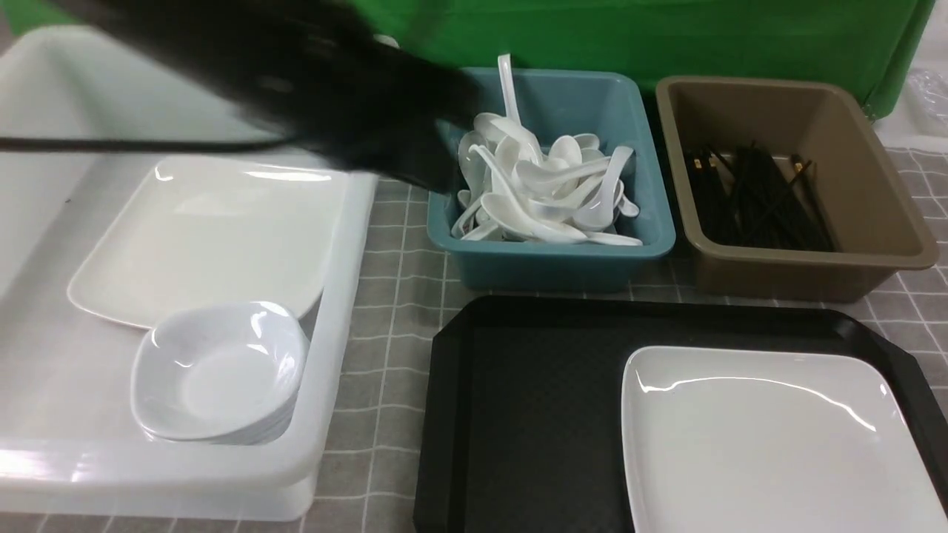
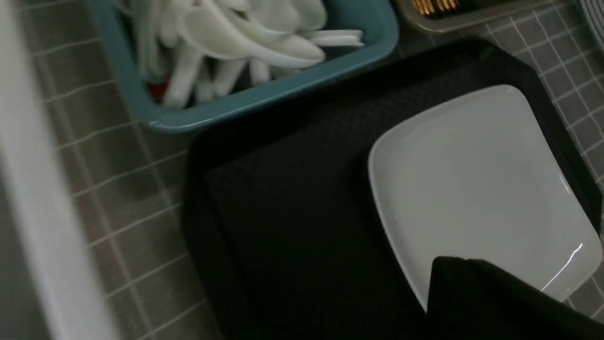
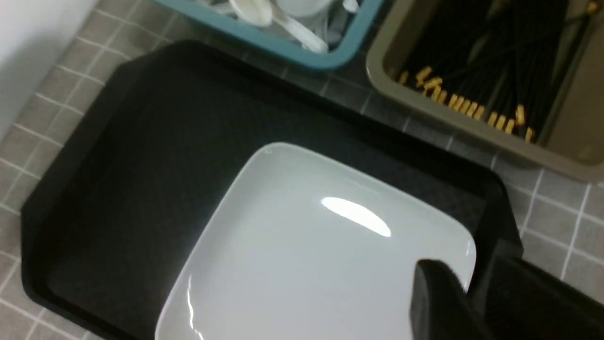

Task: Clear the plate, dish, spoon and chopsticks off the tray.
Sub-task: Use the left arm to grab a plate from the dinner plate

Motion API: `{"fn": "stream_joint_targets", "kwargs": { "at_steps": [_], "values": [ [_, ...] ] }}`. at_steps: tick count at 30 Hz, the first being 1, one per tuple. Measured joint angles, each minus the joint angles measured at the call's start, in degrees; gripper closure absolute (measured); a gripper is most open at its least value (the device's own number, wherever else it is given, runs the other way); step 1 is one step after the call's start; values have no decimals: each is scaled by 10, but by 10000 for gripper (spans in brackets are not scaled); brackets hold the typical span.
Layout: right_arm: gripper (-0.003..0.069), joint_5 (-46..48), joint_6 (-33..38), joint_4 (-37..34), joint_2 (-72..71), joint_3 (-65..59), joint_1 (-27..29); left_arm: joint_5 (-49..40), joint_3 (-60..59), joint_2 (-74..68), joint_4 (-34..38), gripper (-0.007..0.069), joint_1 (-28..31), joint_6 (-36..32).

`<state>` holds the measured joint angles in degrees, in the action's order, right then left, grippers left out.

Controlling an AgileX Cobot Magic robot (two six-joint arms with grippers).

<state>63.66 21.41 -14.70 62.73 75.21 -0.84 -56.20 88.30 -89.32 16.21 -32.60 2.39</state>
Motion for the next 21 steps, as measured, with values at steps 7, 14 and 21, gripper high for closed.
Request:
{"fn": "stream_joint_targets", "kwargs": {
  "at_steps": [7,14,21],
  "values": [
    [461,10,-31,-2,-28,-72,1,29,106,-209,-67,498,-125,23],
    [461,29,-56,-3,-40,-86,1,26,184,-325,-79,274,-130,23],
    [461,27,-56,-4,-46,-86,1,68,206,-401,-99,127,-130,23]
  ]
}}
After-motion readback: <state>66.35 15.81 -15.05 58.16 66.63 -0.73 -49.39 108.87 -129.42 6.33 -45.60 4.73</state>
